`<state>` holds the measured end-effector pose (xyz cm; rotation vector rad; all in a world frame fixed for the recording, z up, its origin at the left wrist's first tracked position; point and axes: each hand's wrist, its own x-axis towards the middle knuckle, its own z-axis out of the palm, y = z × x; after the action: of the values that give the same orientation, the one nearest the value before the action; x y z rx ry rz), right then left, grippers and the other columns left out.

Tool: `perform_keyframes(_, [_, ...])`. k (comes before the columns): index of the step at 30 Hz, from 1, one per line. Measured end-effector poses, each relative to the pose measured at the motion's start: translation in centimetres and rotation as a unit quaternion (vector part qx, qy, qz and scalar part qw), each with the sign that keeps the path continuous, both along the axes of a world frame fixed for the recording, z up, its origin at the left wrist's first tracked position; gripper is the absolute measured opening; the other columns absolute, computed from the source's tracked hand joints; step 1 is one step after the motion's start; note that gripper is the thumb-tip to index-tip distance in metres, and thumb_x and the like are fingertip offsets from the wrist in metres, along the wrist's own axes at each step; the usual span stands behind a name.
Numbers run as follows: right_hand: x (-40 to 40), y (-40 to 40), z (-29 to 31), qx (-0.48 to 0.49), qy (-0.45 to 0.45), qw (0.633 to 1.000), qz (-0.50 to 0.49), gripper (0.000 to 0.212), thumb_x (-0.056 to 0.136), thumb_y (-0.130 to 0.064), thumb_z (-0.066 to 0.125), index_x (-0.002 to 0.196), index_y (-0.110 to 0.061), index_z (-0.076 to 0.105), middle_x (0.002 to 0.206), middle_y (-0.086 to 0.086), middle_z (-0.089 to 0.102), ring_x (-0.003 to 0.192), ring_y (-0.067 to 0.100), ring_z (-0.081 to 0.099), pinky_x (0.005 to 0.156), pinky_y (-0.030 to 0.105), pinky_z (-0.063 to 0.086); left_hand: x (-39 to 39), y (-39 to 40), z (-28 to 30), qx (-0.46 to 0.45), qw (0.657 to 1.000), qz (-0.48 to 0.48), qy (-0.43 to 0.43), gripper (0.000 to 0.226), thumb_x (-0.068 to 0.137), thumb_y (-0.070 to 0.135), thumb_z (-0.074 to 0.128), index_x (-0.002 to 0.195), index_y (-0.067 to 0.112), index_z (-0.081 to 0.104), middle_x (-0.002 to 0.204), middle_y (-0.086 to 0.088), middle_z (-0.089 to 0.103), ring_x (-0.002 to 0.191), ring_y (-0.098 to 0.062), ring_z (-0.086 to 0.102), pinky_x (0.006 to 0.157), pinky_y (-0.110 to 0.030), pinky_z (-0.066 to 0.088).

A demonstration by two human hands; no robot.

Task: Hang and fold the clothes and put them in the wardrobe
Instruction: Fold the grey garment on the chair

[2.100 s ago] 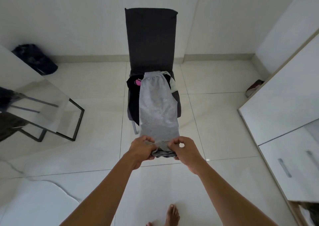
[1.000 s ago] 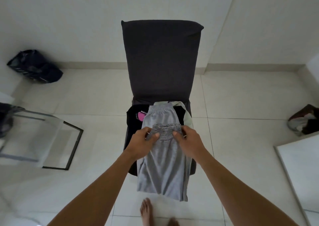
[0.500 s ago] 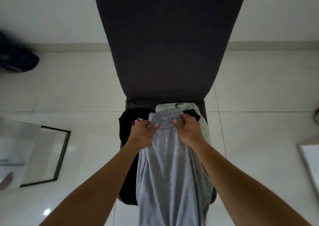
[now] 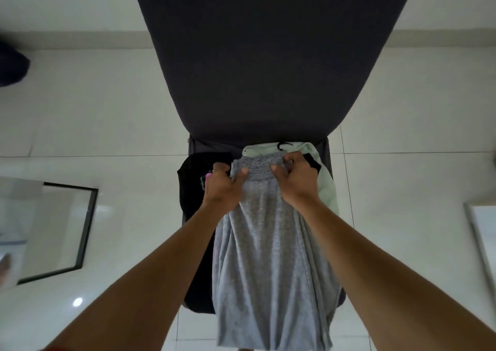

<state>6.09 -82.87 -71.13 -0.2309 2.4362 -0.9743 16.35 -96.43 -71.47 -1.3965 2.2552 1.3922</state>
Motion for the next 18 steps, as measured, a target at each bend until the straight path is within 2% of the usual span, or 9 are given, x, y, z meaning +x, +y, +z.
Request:
perform_keyframes(2, [0.9, 1.0, 0.8, -0.004, 0.024, 1.0, 0.009, 0.032, 0.095, -0.033, 0.065, 0.119, -0.013, 0.058, 0.11, 0.005, 0.065, 0.098, 0.017, 0.061, 0.079, 0.023, 0.042, 1.3, 0.9, 1.1, -0.021, 1.0, 0.004, 0.014, 0.058, 0.093, 0.055, 0.055, 0.129, 0.01, 0.045, 0.098, -0.005, 0.065, 0.091, -0.018, 0.059, 0.076, -0.031, 0.044])
perform_keyframes(4, [1.9, 2.5, 1.7, -0.001, 0.046, 0.999, 0.013, 0.027, 0.095, -0.031, 0.065, 0.115, -0.013, 0.059, 0.106, 0.006, 0.064, 0.095, 0.02, 0.061, 0.076, 0.025, 0.04, 3.2, 1.6, 1.7, -0.048, 0.998, 0.016, 0.023, 0.046, 0.094, 0.056, 0.053, 0.114, 0.015, 0.049, 0.099, -0.005, 0.064, 0.088, -0.02, 0.06, 0.072, -0.033, 0.047])
perform_keyframes(7, [4.7, 6.1, 3.1, 0.012, 0.047, 0.999, 0.007, 0.024, 0.095, -0.029, 0.062, 0.112, -0.013, 0.06, 0.097, 0.001, 0.063, 0.088, 0.018, 0.061, 0.08, 0.033, 0.05, 7.5, 3.4, 2.6, -0.079, 0.996, 0.028, 0.015, 0.033, 0.097, 0.046, 0.053, 0.095, 0.013, 0.052, 0.087, -0.004, 0.064, 0.082, -0.025, 0.062, 0.067, -0.037, 0.049])
perform_keyframes(11, [9.5, 12.1, 3.4, 0.043, 0.021, 0.999, 0.011, 0.02, 0.098, -0.026, 0.059, 0.112, -0.011, 0.061, 0.094, -0.004, 0.06, 0.085, 0.013, 0.056, 0.076, 0.025, 0.044, 14.2, 7.3, 2.5, -0.066, 0.997, -0.003, -0.05, 0.033, 0.097, 0.045, 0.053, 0.093, 0.014, 0.062, 0.077, 0.001, 0.064, 0.067, -0.012, 0.057, 0.059, -0.029, 0.048])
perform_keyframes(13, [11.8, 14.4, 2.5, 0.054, 0.003, 0.998, 0.018, 0.022, 0.098, -0.029, 0.058, 0.11, -0.01, 0.061, 0.092, -0.002, 0.06, 0.086, 0.019, 0.059, 0.074, 0.026, 0.042, 16.6, 8.9, 1.6, -0.062, 0.996, -0.007, -0.06, 0.033, 0.094, 0.049, 0.054, 0.092, 0.019, 0.065, 0.079, 0.002, 0.067, 0.067, -0.011, 0.06, 0.06, -0.028, 0.051])
perform_keyframes(15, [13.1, 15.6, 1.3, 0.064, -0.007, 0.997, 0.031, 0.023, 0.096, -0.037, 0.059, 0.103, -0.015, 0.06, 0.088, -0.002, 0.061, 0.092, 0.025, 0.063, 0.078, 0.033, 0.049, 17.3, 9.6, 1.1, -0.061, 0.997, 0.005, -0.051, 0.033, 0.091, 0.053, 0.056, 0.093, 0.022, 0.066, 0.08, 0.003, 0.069, 0.073, -0.014, 0.063, 0.068, -0.032, 0.055])
perform_keyframes(18, [14.5, 15.8, -0.7, 0.063, -0.01, 0.997, 0.034, 0.024, 0.093, -0.048, 0.06, 0.099, -0.026, 0.055, 0.092, -0.004, 0.063, 0.093, 0.022, 0.062, 0.085, 0.04, 0.052, 16.9, 10.1, -0.3, -0.069, 0.997, 0.016, -0.035, 0.031, 0.089, 0.054, 0.06, 0.089, 0.023, 0.065, 0.081, 0.003, 0.069, 0.077, -0.02, 0.066, 0.074, -0.037, 0.057])
